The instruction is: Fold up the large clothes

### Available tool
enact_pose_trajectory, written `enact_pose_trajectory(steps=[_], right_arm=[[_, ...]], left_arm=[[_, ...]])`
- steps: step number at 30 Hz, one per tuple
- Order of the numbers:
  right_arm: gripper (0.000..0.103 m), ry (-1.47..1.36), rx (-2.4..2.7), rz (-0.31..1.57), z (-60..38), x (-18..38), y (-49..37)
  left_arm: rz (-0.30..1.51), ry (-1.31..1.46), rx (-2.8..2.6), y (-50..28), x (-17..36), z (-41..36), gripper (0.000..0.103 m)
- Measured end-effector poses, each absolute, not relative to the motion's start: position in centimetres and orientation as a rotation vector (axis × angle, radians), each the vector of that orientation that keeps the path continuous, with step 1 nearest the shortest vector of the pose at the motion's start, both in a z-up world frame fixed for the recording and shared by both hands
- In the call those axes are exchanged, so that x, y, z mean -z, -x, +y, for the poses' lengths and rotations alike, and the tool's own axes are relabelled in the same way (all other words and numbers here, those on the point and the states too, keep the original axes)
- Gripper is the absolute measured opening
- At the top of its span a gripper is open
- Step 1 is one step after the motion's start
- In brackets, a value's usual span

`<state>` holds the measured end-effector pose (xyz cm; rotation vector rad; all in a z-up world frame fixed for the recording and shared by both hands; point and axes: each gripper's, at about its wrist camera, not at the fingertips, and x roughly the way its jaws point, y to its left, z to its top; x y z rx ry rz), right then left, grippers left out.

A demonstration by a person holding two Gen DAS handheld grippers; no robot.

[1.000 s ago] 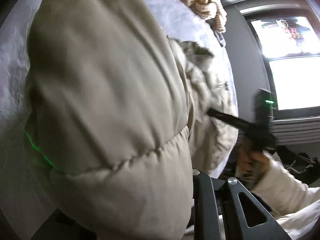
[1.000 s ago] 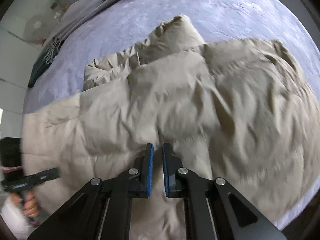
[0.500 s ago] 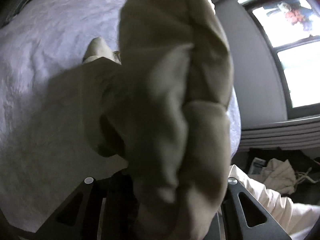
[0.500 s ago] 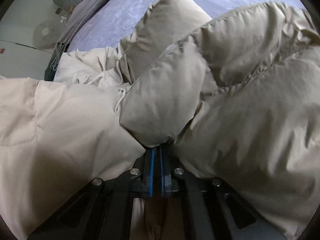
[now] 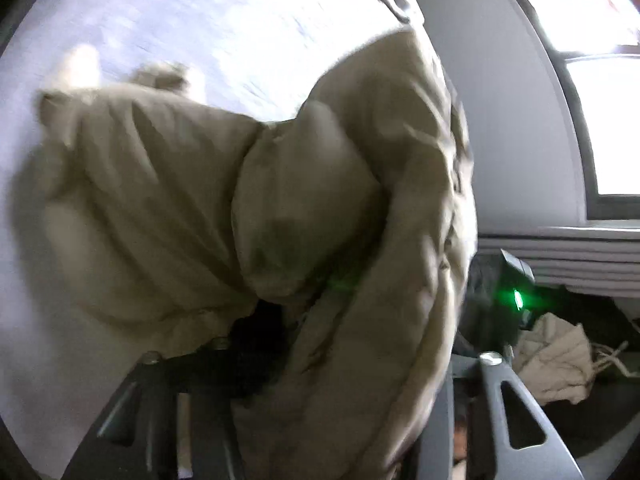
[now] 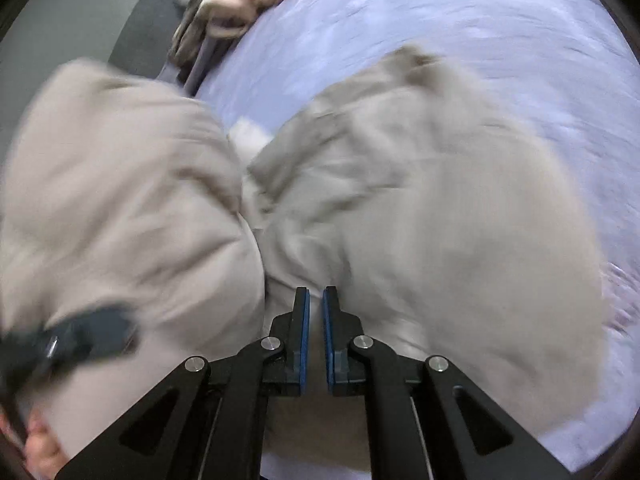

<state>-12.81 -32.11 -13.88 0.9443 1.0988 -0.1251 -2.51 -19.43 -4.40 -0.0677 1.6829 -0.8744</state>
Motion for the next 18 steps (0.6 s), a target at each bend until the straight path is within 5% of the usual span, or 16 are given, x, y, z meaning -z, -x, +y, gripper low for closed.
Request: enact_pose_trajectory(steps=[2, 6, 10, 14, 16, 18], right_arm=[[0.008, -0.970, 0.157, 1.078, -33.0, 13.7, 14.8], [0.011, -1.002, 0.203, 1.057, -33.5, 13.3, 18.9], [0.059, -0.993, 0.177, 1.007, -32.9, 11.0, 22.9], [0.062, -0.969, 0.030, 0.929, -30.7, 7.2, 24.9], [0.076, -0.912, -0.050, 0.923, -28.4, 5.6, 24.4], [0.077, -0.844, -0.092, 0.951, -26.5, 5.2, 23.4]], left_arm=[[1.699, 0.079, 0.925, 2.5, 5.9, -21.2, 0.048], [1.714, 0.157, 1.058, 2.0, 7.9, -21.6, 0.068], [1.715, 0.180, 1.079, 1.0, 8.8, -21.0, 0.068], [1.710, 0.157, 1.072, 1.6, 9.1, -19.1, 0.068], [1.697, 0.127, 1.068, 3.1, 9.0, -22.3, 0.068], [1.686, 0.104, 1.058, 3.6, 9.1, -23.6, 0.068]])
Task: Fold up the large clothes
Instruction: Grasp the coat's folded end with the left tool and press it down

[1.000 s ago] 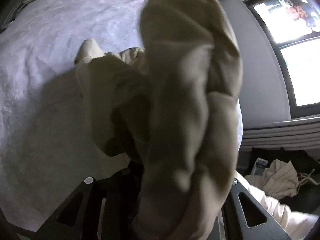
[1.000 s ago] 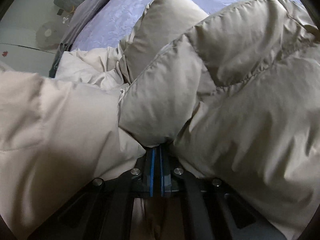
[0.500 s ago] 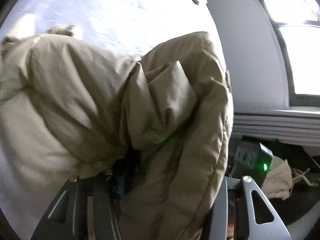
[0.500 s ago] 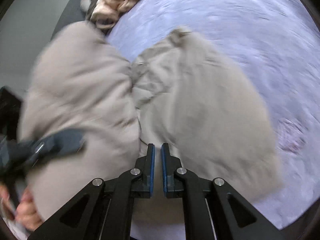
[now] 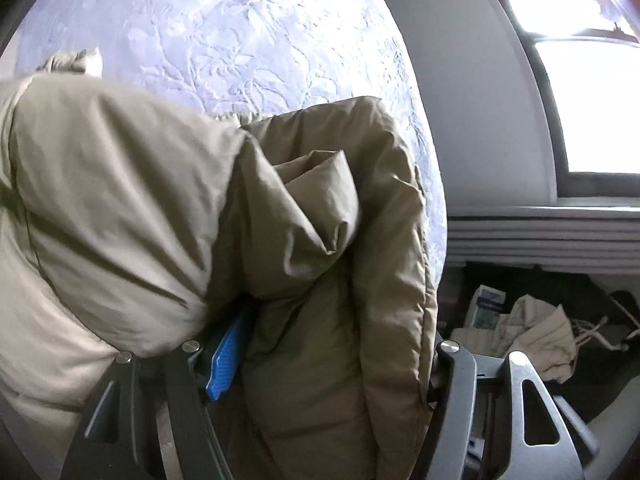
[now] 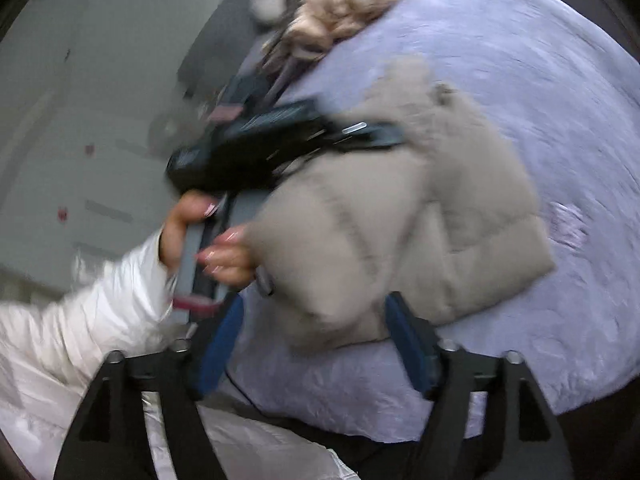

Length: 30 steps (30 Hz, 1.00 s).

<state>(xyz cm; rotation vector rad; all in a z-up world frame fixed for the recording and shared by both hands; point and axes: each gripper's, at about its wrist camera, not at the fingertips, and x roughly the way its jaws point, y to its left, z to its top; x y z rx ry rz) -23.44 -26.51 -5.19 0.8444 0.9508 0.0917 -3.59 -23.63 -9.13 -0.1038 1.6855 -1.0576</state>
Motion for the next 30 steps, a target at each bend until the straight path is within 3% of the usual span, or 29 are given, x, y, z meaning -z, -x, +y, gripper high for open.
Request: enact_pose_trajectory(steps=[3, 7, 11, 12, 13, 14, 16, 21, 30], right_arm=[[0.077, -0.730, -0.006, 1.028, -23.9, 6.1, 20.4], [0.072, -0.647, 0.211, 1.065, -24.7, 7.3, 18.9], [0.067, -0.673, 0.374, 1.048, -27.1, 7.4, 20.6], [0.060, -0.687, 0.383, 1.033, -27.3, 7.2, 20.3], [0.040, -0.717, 0.371, 1.013, -27.7, 7.1, 20.4], [0.027, -0.731, 0.355, 1.012, -28.1, 6.8, 20.4], [0.017, -0.720, 0.338, 1.023, -28.1, 6.7, 20.1], [0.016, -0.580, 0.390, 1.044, -28.5, 7.2, 19.8], [0.017, -0.736, 0.510, 1.096, -34.8, 13.6, 23.3]], left_arm=[[1.589, 0.109, 1.055, 2.8, 5.8, -23.5, 0.068], [1.333, 0.049, 0.987, 2.0, 1.2, -20.4, 0.068], [1.221, -0.029, 0.800, -0.5, 1.8, -16.3, 0.068], [1.228, -0.047, 0.756, -1.3, 2.7, -15.5, 0.068], [1.248, -0.058, 0.709, -2.1, 4.0, -14.7, 0.068], [1.267, -0.050, 0.681, -2.7, 5.2, -14.1, 0.068], [1.267, -0.041, 0.656, -2.7, 6.9, -14.6, 0.068], [1.213, -0.118, 0.675, -1.1, 7.2, -18.8, 0.068], [1.181, -0.217, 0.760, 1.7, 8.8, -26.7, 0.068]])
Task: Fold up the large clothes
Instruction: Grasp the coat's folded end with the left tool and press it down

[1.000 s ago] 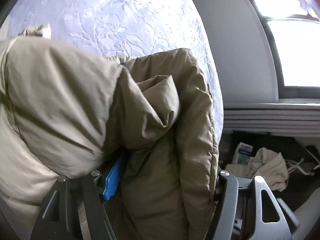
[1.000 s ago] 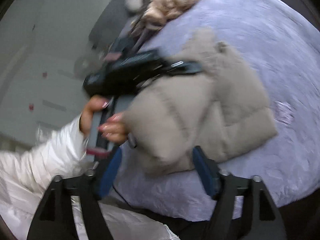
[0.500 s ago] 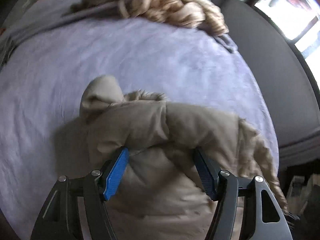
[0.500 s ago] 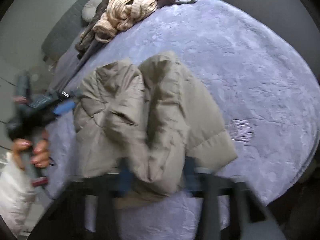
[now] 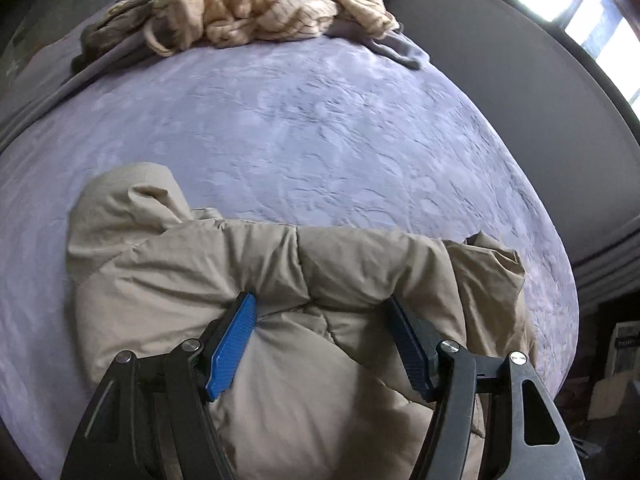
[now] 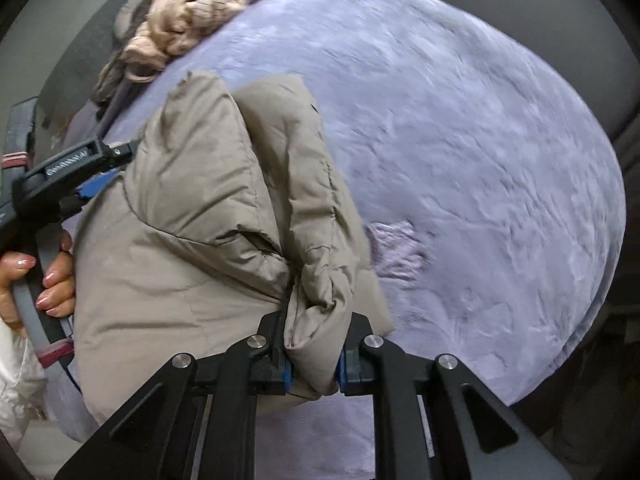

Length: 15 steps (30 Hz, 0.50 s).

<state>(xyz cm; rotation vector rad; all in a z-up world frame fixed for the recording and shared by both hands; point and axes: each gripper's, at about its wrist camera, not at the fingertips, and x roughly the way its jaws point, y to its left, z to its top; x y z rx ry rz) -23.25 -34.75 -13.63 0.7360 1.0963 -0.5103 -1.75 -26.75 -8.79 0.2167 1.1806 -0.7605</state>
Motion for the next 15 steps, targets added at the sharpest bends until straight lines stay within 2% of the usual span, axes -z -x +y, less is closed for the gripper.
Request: enact_pose_trajectory(steps=[7, 10, 15], right_arm=[[0.020, -0.807, 0.473, 1.152, -35.9, 15.5, 24.0], [0.024, -0.800, 0.464, 1.124, -36.5, 12.7, 24.9], [0.024, -0.710, 0.423, 0.995, -37.8, 7.2, 24.6]], left_arm=[[1.160, -0.287, 0.742, 2.7, 9.8, -27.4, 0.068], [1.172, -0.275, 0.732, 2.3, 10.0, -27.0, 0.068], [1.167, -0.278, 0.726, 2.4, 10.1, -26.8, 0.070]])
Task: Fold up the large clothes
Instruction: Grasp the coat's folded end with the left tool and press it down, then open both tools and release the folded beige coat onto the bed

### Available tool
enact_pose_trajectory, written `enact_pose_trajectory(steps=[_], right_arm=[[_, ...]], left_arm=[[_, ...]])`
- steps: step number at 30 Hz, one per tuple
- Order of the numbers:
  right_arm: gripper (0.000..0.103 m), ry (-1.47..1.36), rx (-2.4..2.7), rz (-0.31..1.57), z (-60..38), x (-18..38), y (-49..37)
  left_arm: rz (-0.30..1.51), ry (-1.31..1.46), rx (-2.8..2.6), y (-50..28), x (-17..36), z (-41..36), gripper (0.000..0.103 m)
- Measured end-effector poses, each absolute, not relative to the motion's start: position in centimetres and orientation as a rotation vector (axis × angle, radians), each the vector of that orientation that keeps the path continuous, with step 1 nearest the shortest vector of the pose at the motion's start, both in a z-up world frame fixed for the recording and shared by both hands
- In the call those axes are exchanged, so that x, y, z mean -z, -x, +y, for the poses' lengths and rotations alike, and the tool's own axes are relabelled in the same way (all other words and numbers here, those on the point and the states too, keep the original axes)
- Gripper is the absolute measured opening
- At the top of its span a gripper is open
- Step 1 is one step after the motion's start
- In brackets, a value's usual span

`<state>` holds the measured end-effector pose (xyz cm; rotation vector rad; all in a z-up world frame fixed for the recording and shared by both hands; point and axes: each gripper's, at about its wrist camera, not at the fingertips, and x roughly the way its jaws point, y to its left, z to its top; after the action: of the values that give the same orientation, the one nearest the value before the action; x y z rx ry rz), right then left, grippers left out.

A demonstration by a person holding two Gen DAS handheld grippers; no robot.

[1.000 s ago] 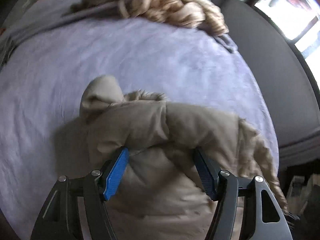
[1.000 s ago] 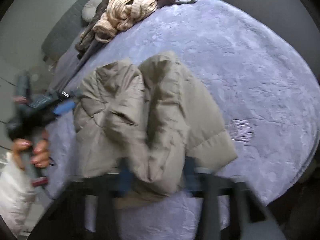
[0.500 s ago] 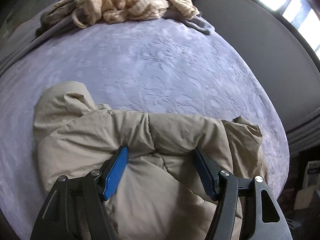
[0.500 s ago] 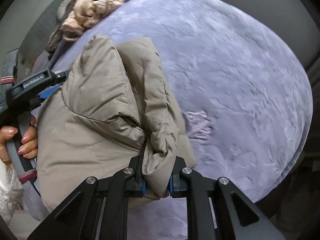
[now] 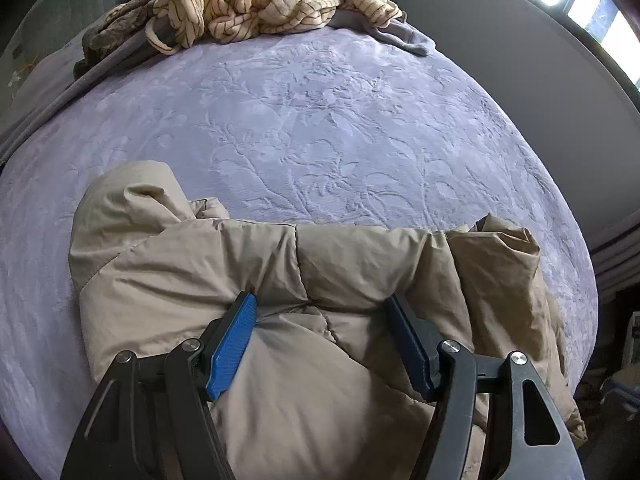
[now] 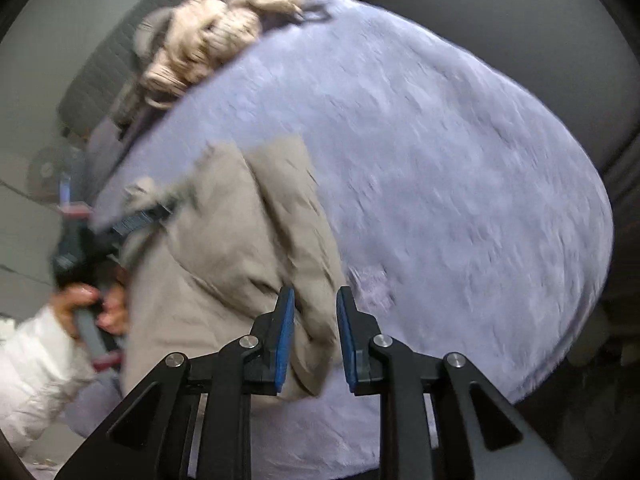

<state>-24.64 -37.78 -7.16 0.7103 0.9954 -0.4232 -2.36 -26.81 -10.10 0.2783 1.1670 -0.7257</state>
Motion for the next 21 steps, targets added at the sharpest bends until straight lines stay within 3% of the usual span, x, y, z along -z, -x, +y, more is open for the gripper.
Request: enact_pose_trajectory(steps=[4, 11, 16, 21], right_arm=[[0.031, -0.660, 0.260, 1.057, -37.2, 7.9, 20.4], [0.032, -0.762, 0.207, 1.206, -37.2, 13.8, 18.6], [0.032, -0.745, 0.150, 1.241, -37.0, 14.1, 19.2], [0.032, -0.730, 0.105, 1.292, -36.2, 15.1, 19.6]], left_arm=[[1.164, -0.283, 0.715, 2.5, 10.0, -26.8, 0.070], [1.175, -0.269, 0.688, 2.9, 7.8, -25.4, 0.070], [1.202, -0.213, 0.697, 4.8, 5.1, -19.9, 0.070], [1.291, -0.187, 0.689, 9.0, 6.1, -14.9, 0.070]])
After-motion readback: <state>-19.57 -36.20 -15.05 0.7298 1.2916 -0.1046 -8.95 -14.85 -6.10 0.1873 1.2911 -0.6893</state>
